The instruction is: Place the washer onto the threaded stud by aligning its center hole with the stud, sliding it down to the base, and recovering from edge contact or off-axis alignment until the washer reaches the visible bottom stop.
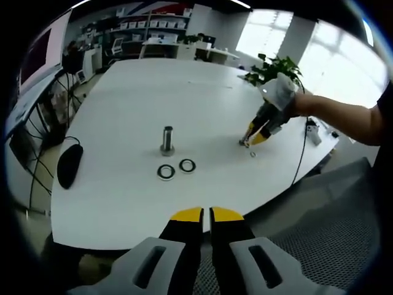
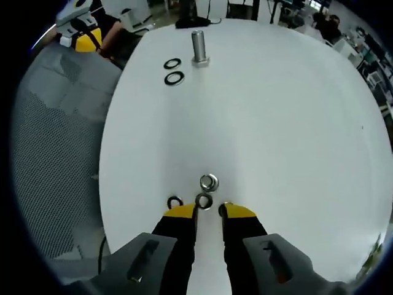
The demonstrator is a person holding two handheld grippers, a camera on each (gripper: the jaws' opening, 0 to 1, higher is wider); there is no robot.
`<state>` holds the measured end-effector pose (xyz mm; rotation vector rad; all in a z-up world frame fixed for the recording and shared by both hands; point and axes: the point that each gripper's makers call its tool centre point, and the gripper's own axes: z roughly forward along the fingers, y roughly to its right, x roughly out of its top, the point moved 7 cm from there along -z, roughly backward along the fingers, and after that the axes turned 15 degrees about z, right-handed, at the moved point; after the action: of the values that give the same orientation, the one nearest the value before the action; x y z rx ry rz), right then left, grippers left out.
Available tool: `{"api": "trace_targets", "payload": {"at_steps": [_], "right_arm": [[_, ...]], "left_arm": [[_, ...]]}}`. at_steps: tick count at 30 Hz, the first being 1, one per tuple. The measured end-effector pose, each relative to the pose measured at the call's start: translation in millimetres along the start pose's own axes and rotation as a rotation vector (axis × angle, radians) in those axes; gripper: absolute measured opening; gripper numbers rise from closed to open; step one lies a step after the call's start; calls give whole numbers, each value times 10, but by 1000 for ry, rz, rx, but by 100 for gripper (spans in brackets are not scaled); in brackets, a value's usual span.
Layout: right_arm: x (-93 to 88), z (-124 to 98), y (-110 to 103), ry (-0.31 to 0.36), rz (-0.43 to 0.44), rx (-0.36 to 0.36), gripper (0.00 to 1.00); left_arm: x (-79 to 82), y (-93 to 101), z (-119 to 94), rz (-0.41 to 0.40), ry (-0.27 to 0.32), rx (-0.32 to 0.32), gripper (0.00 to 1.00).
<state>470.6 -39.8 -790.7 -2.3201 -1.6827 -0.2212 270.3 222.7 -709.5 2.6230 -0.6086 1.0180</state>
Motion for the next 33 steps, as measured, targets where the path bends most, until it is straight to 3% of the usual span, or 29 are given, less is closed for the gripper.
{"api": "trace_targets", "payload": {"at_steps": [9,14,17,21,33], "right_arm": [[54,103,-46,-26,-34,26,18],[27,107,-18,-50,-62,-9,18],[32,107,-24,-46,-61,-15,18],[45,127,-72,-36,-64,14,19],[25,136,-123,-29,-65,-13,22]], "left_arm": [[16,-3,-4,-5,12,-3,1],[19,-6,-8,-1,12,-3,1],[60,-1,-22,7,51,-9,1],[17,-6,6,8,5,-6,1],[51,10,-8,13,37,-16,2]]}}
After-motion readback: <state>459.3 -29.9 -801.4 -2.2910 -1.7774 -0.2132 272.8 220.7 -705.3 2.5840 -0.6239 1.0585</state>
